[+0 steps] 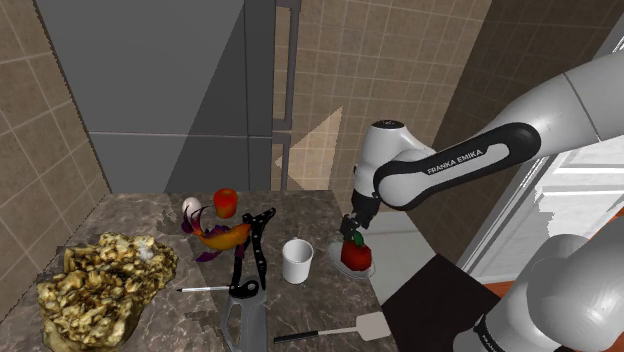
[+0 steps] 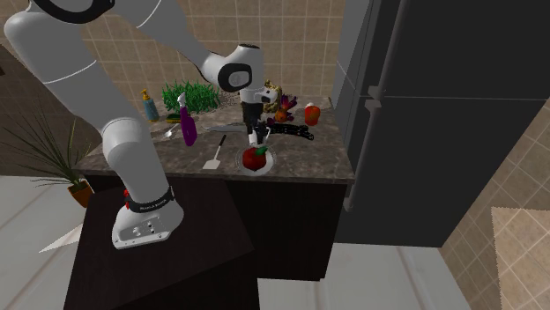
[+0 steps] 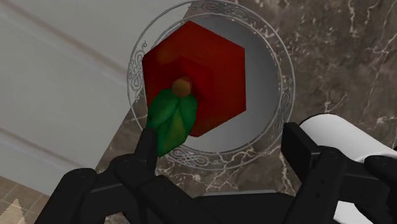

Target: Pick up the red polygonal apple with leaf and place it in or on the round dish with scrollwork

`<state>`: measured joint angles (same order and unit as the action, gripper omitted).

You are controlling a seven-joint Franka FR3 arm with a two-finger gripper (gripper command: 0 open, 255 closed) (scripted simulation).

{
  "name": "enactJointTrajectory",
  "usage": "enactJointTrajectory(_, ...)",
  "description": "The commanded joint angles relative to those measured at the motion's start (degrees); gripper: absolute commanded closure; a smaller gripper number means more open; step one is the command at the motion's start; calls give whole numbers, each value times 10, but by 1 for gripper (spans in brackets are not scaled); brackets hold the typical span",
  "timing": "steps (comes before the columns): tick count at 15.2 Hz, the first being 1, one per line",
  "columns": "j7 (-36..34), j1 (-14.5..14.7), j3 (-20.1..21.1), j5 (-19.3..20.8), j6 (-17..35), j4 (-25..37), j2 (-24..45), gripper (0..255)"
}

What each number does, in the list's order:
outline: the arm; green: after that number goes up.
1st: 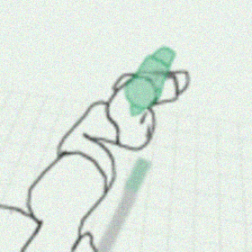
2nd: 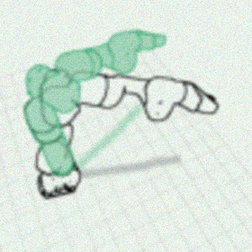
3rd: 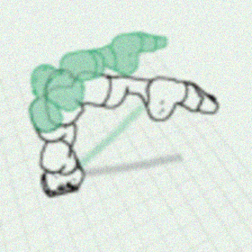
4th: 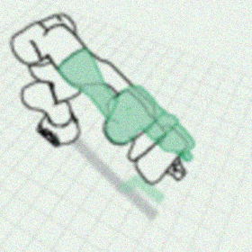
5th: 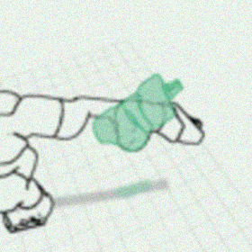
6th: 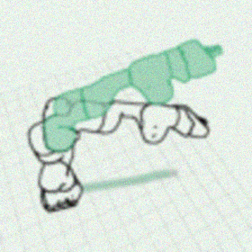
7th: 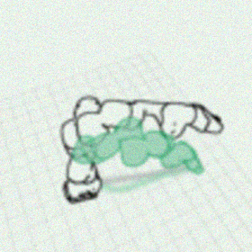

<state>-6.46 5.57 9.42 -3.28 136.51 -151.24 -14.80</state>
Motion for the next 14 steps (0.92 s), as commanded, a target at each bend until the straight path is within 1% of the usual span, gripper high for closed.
enactJointTrajectory(1, 0, 0, 0, 0, 0, 0, 0, 0)
enactJointTrajectory(2, 0, 0, 0, 0, 0, 0, 0, 0)
enactJointTrajectory(6, 4, 2, -5, -4, -87, 34, -53, 0)
enactJointTrajectory(14, 4, 2, -5, -4, -87, 34, -53, 0)
